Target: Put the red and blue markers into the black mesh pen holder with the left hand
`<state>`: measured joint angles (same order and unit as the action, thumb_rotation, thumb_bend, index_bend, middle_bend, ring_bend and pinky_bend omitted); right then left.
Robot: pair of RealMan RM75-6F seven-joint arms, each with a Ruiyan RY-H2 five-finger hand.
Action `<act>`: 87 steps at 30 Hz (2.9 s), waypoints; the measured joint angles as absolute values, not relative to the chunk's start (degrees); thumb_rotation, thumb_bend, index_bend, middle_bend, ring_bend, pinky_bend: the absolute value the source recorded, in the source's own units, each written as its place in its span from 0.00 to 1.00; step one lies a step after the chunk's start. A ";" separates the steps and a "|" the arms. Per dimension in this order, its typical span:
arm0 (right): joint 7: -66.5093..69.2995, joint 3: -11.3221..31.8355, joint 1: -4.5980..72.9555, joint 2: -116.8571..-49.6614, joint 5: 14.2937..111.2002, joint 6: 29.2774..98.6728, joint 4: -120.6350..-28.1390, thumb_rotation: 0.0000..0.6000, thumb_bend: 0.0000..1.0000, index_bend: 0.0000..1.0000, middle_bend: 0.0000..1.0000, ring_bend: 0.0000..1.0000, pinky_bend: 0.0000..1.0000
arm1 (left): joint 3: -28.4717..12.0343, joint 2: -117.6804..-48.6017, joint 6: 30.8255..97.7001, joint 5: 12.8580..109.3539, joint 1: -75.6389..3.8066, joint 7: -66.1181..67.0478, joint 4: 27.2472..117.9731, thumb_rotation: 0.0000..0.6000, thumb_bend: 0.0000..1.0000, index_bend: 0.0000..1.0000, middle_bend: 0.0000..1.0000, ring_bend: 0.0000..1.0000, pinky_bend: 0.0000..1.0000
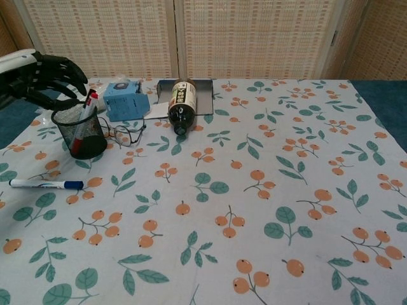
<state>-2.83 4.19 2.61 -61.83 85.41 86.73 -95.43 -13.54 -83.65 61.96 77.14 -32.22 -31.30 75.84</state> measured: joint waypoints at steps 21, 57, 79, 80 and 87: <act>-2.50 3.80 2.38 -61.37 86.67 87.32 -96.19 1.00 0.00 0.36 0.01 0.19 0.05 | 1.28 -101.38 90.88 80.38 -12.00 24.11 79.93 1.00 0.31 0.46 0.48 0.29 0.31; -2.82 3.67 2.90 -61.66 86.05 85.88 -95.95 1.00 0.00 0.37 0.01 0.19 0.05 | -7.93 -107.14 77.06 76.62 -19.13 30.70 67.19 1.00 0.31 0.34 0.34 0.27 0.30; -2.44 3.96 2.88 -61.56 85.42 85.89 -95.62 1.00 0.00 0.38 0.01 0.19 0.05 | -8.37 -109.37 77.62 75.21 -19.29 30.25 60.69 1.00 0.31 0.44 0.53 0.31 0.32; -2.43 3.97 2.88 -61.56 85.41 85.89 -95.62 1.00 0.00 0.38 0.01 0.19 0.05 | -8.42 -109.48 77.79 75.19 -19.25 30.16 60.44 1.00 0.31 0.44 0.55 0.32 0.32; -2.71 3.93 2.88 -61.60 85.48 85.91 -95.71 1.00 0.00 0.39 0.01 0.19 0.05 | -8.42 -109.62 77.89 74.92 -18.95 29.61 59.44 1.00 0.31 0.43 0.56 0.33 0.33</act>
<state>-2.71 3.93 2.88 -61.60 85.48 85.91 -95.71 -8.42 -109.62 77.89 74.92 -18.95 29.61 59.44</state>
